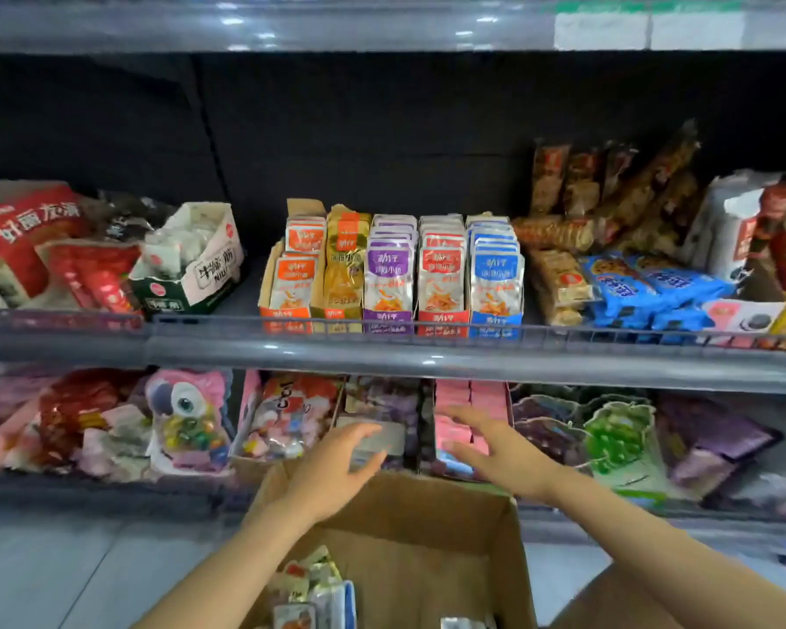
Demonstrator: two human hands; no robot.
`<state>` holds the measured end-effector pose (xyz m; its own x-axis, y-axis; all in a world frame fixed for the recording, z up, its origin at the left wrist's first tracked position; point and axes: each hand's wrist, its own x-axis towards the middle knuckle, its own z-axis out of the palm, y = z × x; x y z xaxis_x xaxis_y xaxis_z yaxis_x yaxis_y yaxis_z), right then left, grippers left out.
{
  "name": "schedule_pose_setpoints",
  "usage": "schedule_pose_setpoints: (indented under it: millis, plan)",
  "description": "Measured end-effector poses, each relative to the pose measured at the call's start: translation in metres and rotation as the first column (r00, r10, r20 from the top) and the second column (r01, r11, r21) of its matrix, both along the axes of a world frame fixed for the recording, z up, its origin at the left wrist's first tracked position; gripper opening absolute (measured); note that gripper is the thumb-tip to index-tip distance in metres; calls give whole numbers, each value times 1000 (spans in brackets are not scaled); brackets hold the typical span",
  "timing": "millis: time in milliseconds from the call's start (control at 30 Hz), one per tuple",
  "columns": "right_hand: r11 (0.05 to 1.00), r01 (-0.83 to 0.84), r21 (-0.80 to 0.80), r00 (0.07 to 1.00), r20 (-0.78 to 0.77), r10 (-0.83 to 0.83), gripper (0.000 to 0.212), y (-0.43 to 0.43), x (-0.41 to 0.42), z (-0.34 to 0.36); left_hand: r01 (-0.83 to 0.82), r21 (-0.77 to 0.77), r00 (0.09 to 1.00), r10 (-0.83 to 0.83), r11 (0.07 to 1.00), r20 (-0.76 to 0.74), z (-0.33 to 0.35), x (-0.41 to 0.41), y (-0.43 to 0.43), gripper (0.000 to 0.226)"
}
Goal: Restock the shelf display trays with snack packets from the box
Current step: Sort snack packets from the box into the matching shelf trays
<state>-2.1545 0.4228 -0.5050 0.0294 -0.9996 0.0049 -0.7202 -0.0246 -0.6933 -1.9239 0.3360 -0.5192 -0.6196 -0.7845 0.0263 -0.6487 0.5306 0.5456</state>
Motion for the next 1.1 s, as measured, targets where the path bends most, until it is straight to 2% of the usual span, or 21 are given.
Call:
schedule_pose_setpoints:
  millis: [67,167,267,433,633,733,900,1000,1100]
  plan:
    - [994,-17,109,1000,0,17,43,6,16,-32,-7,77,998,2,997,70,-31,18,6,43]
    - [955,-58,292,997,-40,73,45,11,40,-74,-33,284,993,-1,958,118,-79,39,12,44]
    - [876,-92,474,995,13,97,44,14,55,-114,-61,405,984,-12,912,176,-114,52,17,45]
    - [727,-104,679,993,31,114,26,25,75,-168,-37,410,941,-106,911,322,-156,61,22,56]
    - [537,-9,844,975,-111,192,40,43,82,-217,-11,430,874,-200,903,442,-186,58,22,64]
    - [557,31,830,936,-219,275,55,48,82,-229,-16,449,840,-232,894,491,-195,56,17,67]
    - [558,-3,830,928,-206,311,46,49,85,-241,-33,460,800,-252,887,544,-210,49,8,65]
    - [600,-7,800,958,-167,233,23,47,86,-248,-39,427,805,-224,904,550,-211,42,4,55]
    - [651,102,752,994,-94,-48,37,43,80,-259,-55,357,825,-160,932,542,-209,36,1,41]
